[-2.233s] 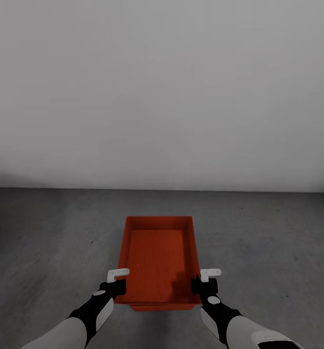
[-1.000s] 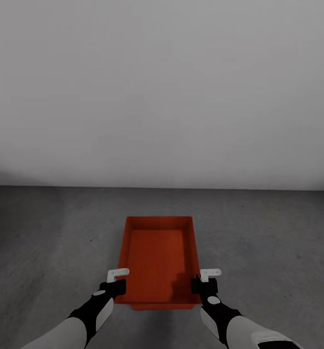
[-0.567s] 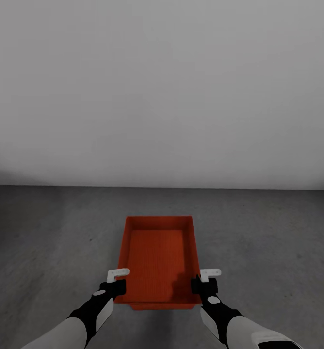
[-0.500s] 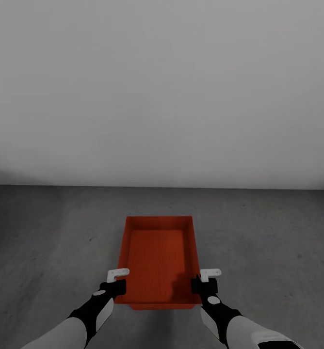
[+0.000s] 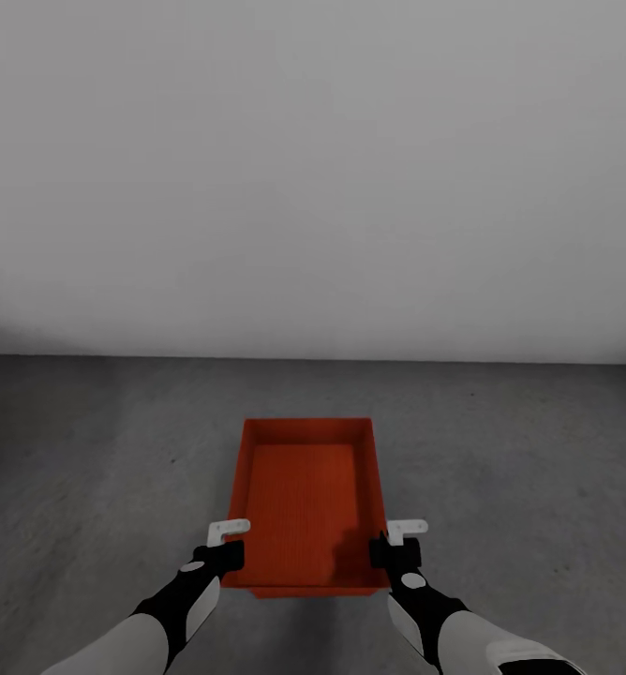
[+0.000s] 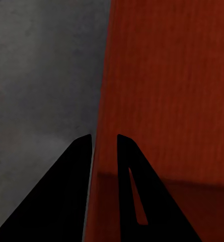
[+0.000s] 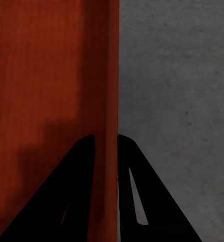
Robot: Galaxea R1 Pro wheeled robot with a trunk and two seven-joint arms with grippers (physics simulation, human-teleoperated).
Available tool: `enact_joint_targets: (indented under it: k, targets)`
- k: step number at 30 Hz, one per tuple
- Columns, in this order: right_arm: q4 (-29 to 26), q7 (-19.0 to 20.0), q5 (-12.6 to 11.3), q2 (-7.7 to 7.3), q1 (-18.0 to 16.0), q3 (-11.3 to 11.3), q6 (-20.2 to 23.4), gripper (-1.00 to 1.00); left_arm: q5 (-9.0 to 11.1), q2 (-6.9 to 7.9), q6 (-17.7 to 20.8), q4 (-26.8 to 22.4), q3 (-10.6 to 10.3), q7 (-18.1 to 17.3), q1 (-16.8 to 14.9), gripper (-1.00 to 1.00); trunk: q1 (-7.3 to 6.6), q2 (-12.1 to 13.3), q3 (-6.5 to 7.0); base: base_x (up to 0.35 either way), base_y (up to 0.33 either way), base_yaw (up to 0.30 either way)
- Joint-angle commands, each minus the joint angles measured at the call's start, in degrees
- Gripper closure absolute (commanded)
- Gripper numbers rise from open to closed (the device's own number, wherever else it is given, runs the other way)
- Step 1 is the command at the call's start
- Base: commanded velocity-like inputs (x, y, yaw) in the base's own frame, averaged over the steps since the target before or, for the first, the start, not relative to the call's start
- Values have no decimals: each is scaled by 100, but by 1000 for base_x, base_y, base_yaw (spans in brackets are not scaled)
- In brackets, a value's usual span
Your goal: Move the two storage containers from the living room to the garage. In the garage, place one container on the floor and stack the other container on top of it (either order is fine).
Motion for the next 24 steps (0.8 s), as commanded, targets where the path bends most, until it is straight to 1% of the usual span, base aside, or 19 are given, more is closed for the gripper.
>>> enact_joint_targets:
  k: [1, 2, 24]
  targets:
    - [21, -40, 9, 0, -1, -21, -3, 100, 9, 27, -3, -29, 94, 46, -6, 100, 22, -44, -22, 0, 0, 0]
    - [21, -40, 8, 0, -1, -21, -3, 100, 9, 27, -2, -29, 94, 46, -6, 100, 44, -84, -40, 0, 0, 0]
    - [21, -44, 11, -1, -1, -21, -3, 100, 13, 27, -6, -29, 92, 46, -6, 100, 44, -84, -40, 0, 0, 0]
